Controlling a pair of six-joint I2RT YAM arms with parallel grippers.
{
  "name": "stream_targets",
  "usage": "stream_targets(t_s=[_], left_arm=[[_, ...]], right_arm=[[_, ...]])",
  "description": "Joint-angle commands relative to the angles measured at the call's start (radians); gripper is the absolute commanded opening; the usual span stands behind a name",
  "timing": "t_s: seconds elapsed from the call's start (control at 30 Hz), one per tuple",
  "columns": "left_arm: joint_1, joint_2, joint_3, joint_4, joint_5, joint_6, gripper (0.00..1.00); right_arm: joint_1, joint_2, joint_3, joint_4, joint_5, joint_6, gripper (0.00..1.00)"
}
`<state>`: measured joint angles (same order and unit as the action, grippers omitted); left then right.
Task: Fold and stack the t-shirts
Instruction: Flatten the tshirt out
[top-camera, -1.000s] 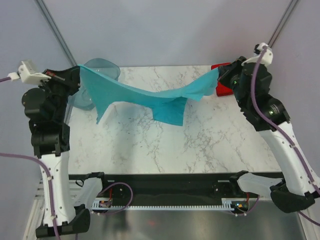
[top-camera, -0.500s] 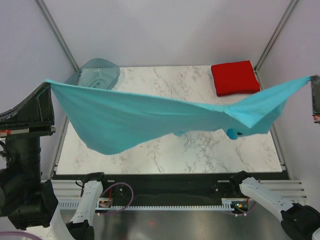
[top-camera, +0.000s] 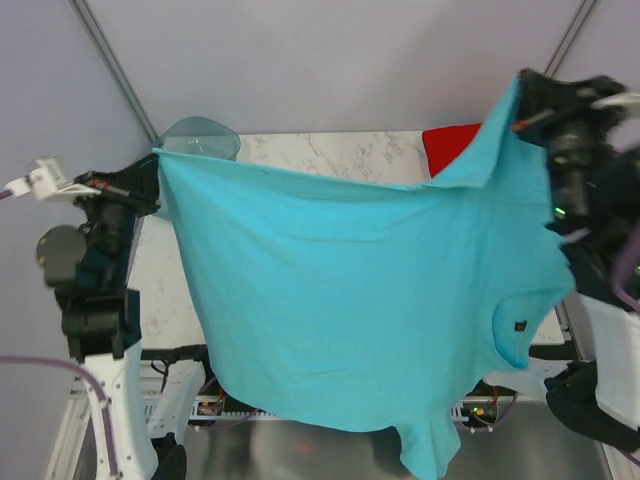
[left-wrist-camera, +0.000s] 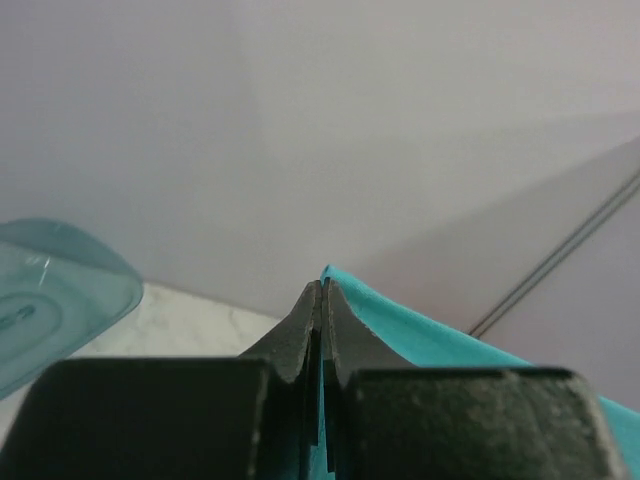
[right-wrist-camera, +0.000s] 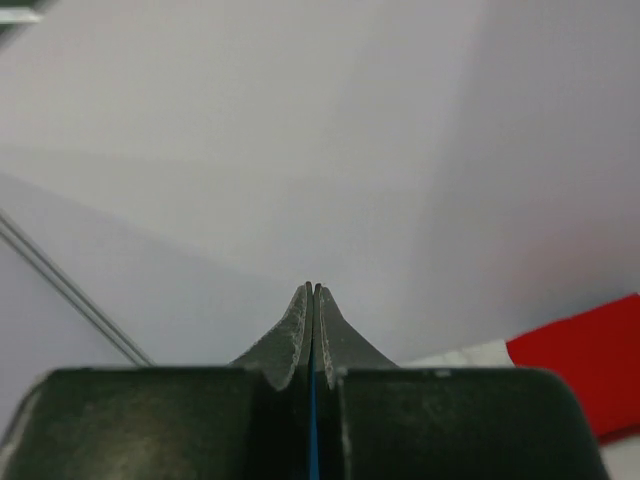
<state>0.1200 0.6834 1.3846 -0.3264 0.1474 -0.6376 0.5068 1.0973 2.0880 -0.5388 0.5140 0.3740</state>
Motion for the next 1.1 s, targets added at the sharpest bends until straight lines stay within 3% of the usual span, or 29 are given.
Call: stream_targets(t_s=[0.0,0.2,0.27,0.33,0.53,0.77,0.9,1.07], left_arm=[[-0.002,0.068,-0.197,0.027,-0.081,0.081,0.02],[0.0,0.178,-0.53,0.323,-0.202,0.163,0.02],[0.0,0.293,-0.594,0.419,-0.256,0.194,0.02],[0.009,0.463,-0.563,0.438,-0.269,0.231,0.02],[0.061,0.787,-0.347,0.425,-0.237,0.239,0.02],[0.064,0.999,-0.199,0.449,-0.21,0.227,0.02],[0.066,1.084,-0.151,0.448,-0.195,0.225,0.02],[0.067,1.068,-0.18,0.446,-0.163,0.253,0.02]], right_arm=[[-0.001,0.118,-0.234,0.174,0.015,-0.122,0.0],[-0.068,0.284,-0.623,0.541,-0.119,-0.11,0.0],[-0.08,0.416,-0.702,0.666,-0.181,-0.106,0.0],[-0.102,0.587,-0.703,0.767,-0.201,-0.068,0.0],[-0.149,1.009,-0.524,0.89,-0.328,-0.02,0.0],[-0.189,1.297,-0.124,0.752,-0.377,-0.021,0.0],[-0.22,1.352,-0.042,0.723,-0.413,0.005,0.0],[-0.24,1.297,-0.04,0.608,-0.42,0.02,0.0]])
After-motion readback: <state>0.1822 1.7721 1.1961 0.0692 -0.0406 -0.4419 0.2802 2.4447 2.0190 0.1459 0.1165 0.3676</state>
